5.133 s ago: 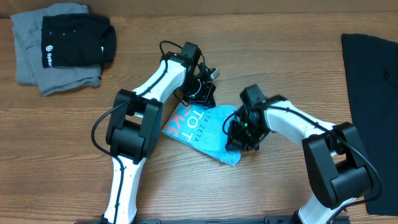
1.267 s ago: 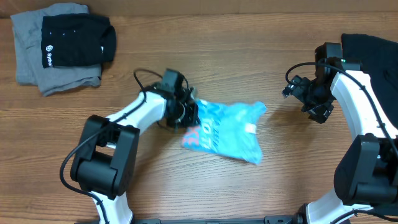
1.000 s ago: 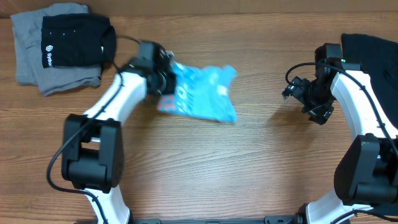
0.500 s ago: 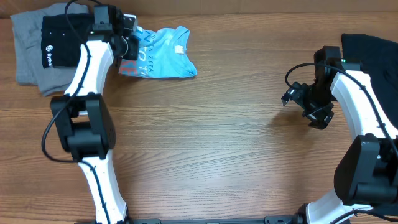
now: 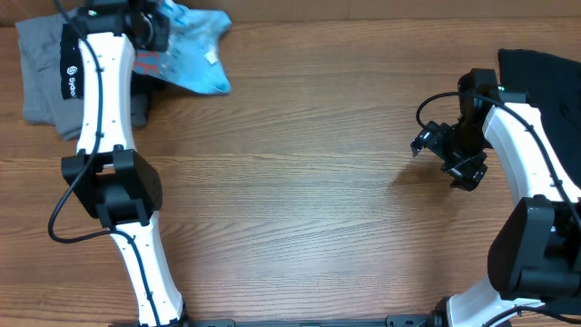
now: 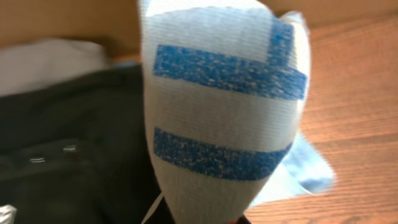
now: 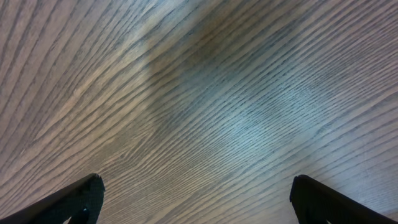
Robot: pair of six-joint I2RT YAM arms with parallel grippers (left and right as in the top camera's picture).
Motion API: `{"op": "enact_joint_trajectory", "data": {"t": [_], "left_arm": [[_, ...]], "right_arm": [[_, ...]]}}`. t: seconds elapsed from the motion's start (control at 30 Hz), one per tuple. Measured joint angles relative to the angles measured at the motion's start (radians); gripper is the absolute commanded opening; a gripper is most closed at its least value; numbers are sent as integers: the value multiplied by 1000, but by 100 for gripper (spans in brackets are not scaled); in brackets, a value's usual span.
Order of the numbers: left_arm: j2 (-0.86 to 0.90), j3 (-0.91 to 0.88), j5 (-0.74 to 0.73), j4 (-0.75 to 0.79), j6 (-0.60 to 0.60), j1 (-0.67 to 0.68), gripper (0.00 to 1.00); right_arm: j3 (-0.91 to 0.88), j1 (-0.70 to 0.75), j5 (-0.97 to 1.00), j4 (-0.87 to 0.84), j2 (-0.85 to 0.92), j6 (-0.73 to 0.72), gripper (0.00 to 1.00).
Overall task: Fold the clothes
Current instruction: 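Lift the folded shirt with the left gripper onto the grey stack, then release the shirt on the stack and adjust it with the left gripper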
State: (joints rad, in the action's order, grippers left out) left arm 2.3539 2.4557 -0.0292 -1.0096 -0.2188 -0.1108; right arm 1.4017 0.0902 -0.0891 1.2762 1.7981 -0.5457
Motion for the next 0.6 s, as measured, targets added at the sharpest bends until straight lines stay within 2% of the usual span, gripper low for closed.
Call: {"op": "enact_joint_trajectory", "data": {"t": [0.2, 0.6], "left_arm": [[0, 105, 41, -16, -2, -21, 4], [0, 111, 60, -51, 11, -130, 4]], "right_arm": [[0, 0, 0, 7, 0, 0, 100], [0, 0, -1, 11, 0, 0, 100]]}}
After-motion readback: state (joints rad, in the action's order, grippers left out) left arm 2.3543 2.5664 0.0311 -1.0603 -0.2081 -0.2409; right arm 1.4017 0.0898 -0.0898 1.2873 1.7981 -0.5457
